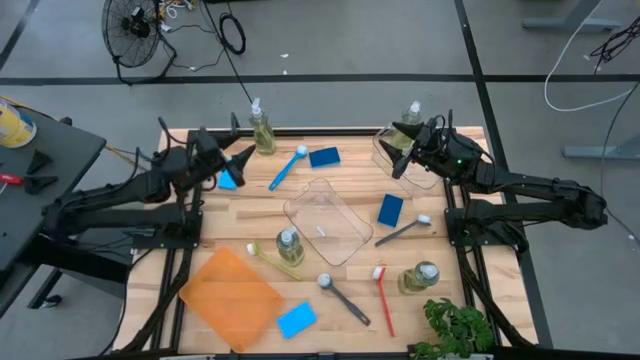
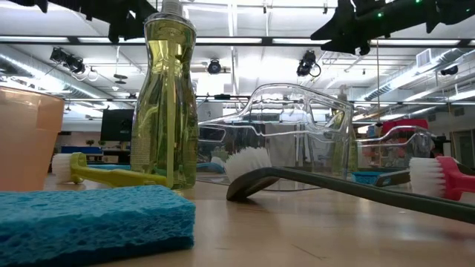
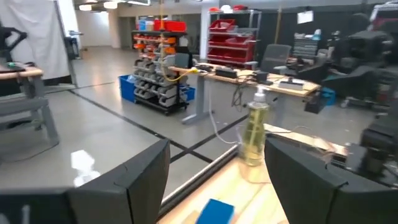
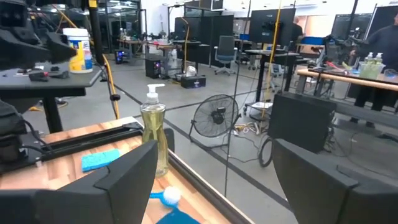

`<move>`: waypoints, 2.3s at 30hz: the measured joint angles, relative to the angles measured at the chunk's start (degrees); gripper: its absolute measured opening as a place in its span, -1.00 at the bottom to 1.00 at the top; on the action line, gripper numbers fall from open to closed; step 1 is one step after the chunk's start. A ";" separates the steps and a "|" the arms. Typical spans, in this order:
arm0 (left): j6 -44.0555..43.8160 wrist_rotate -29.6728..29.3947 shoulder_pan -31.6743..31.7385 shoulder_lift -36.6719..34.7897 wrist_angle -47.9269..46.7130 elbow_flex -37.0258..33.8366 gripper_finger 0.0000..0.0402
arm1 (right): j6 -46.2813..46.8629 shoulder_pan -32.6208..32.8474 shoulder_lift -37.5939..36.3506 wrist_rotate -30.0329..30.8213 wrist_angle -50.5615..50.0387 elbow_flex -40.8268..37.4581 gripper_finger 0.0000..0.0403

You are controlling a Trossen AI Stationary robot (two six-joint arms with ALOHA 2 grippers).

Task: Pick & Place Kitchen Sink Supplies
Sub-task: Put the yellow dish soap into the top transparent bin

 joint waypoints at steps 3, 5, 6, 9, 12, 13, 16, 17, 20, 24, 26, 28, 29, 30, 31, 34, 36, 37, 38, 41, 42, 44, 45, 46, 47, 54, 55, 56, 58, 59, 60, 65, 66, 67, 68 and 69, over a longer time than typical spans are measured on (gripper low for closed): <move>-0.04 1.63 4.33 1.29 -0.15 0.00 0.31 | 0.11 0.05 0.00 0.00 -0.02 0.00 0.58; -0.25 2.87 7.33 2.38 -0.10 0.00 0.31 | 0.11 0.05 0.00 0.00 -0.03 0.00 0.58; -0.78 3.94 8.88 3.02 -0.12 0.00 0.31 | 0.11 0.05 0.00 0.00 -0.04 0.00 0.58; -2.91 7.07 13.35 5.14 -0.17 0.00 0.31 | 0.11 0.05 0.00 -0.04 -0.22 0.00 0.58; -3.61 8.59 16.68 7.85 -0.22 0.00 0.31 | 0.11 0.05 0.00 -0.02 -0.49 0.00 0.58; -3.57 8.59 17.63 8.71 -0.21 0.00 0.31 | 0.09 0.05 0.00 -0.02 -0.50 0.00 0.58; -2.76 8.60 20.04 11.21 0.22 0.00 0.31 | 0.09 0.05 0.01 -0.02 -0.59 0.00 0.58; -2.74 8.60 20.77 11.93 0.36 0.00 0.31 | 0.09 0.05 0.02 -0.02 -0.62 0.00 0.58; -2.82 8.78 22.65 14.37 1.75 0.00 0.31 | 0.09 0.03 0.02 -0.02 -0.94 0.00 0.58; -2.69 11.46 24.68 17.90 5.52 0.00 0.31 | 0.09 0.03 0.04 0.00 -0.94 0.00 0.58; -2.66 11.65 25.39 19.63 7.10 0.00 0.31 | 0.07 0.03 0.04 0.00 -0.94 0.00 0.58; -2.66 11.65 26.06 21.39 8.05 0.00 0.31 | 0.06 0.03 0.04 0.00 -0.94 0.00 0.58; -2.67 11.65 26.38 22.24 8.85 0.00 0.31 | 0.06 0.03 0.04 0.00 -0.94 0.00 0.58; -2.69 11.65 26.64 23.00 9.68 0.00 0.31 | 0.06 0.03 0.04 0.00 -0.94 0.00 0.58; -2.70 11.65 26.84 23.84 10.66 0.00 0.31 | 0.06 0.03 0.04 0.00 -0.94 0.00 0.58; -3.20 11.57 27.34 26.16 12.38 0.02 0.31 | 0.06 0.03 0.04 0.00 -0.94 0.00 0.58; -3.56 11.04 27.35 27.61 14.39 0.02 0.31 | 0.04 0.03 0.04 0.03 -0.94 0.00 0.58; -3.55 10.46 27.33 28.16 15.01 0.02 0.31 | 0.04 0.03 0.04 0.27 -0.94 0.00 0.58; -3.55 9.77 27.33 28.72 15.48 0.02 0.31 | 0.03 0.04 0.04 0.98 -0.94 0.00 0.58; -3.57 8.74 27.35 29.99 17.86 0.02 0.31 | 0.04 0.01 0.04 2.51 -0.93 -0.01 0.58; -3.55 8.59 27.35 30.26 18.35 0.04 0.31 | 0.02 0.01 0.04 2.97 -0.93 0.00 0.58; -3.00 7.73 27.33 30.82 18.77 0.04 0.31 | 0.02 0.01 0.04 3.02 -0.92 0.00 0.58; -2.64 7.69 27.33 31.06 19.21 0.04 0.31 | 0.02 0.01 0.04 3.03 -0.92 0.00 0.58; -2.36 7.60 27.33 31.25 19.67 0.04 0.31 | 0.02 0.01 0.04 3.03 -0.92 0.00 0.58; -2.23 7.37 27.33 31.61 20.53 0.04 0.31 | 0.03 0.03 0.04 3.02 -0.92 0.00 0.58; -1.19 6.59 28.22 33.79 23.10 0.04 0.31 | 0.07 0.03 0.04 3.02 -0.90 0.00 0.58; -1.21 6.61 28.23 34.04 23.06 0.04 0.31 | 0.06 0.03 0.04 3.02 -0.89 0.00 0.58; -1.21 6.60 28.22 34.30 23.15 0.04 0.31 | 0.10 0.03 0.04 3.02 -0.90 0.00 0.58; -1.21 6.64 28.22 34.64 23.73 0.04 0.31 | 0.09 0.03 0.04 3.02 -0.87 0.00 0.58; -1.35 6.64 28.22 34.70 23.93 0.04 0.31 | 0.09 0.03 0.04 3.02 -0.88 0.00 0.58; -1.54 6.66 28.22 34.71 24.20 0.03 0.31 | 0.09 0.02 0.04 3.02 -0.88 0.00 0.58; -2.23 6.65 28.22 34.71 24.65 0.03 0.31 | 0.09 0.03 0.04 3.02 -0.87 0.00 0.58; -2.23 6.64 28.22 34.71 24.69 0.03 0.31 | 0.09 0.03 0.04 3.02 -0.87 0.00 0.58; -2.23 6.67 28.22 34.71 24.70 0.02 0.31 | 0.09 0.03 0.04 3.02 -0.87 0.00 0.58; -2.23 6.67 28.22 34.71 24.68 0.02 0.31 | 0.09 0.01 0.04 3.02 -0.87 0.00 0.58; -2.21 6.67 28.22 34.71 24.69 0.03 0.31 | 0.09 0.02 0.04 3.02 -0.87 -0.01 0.58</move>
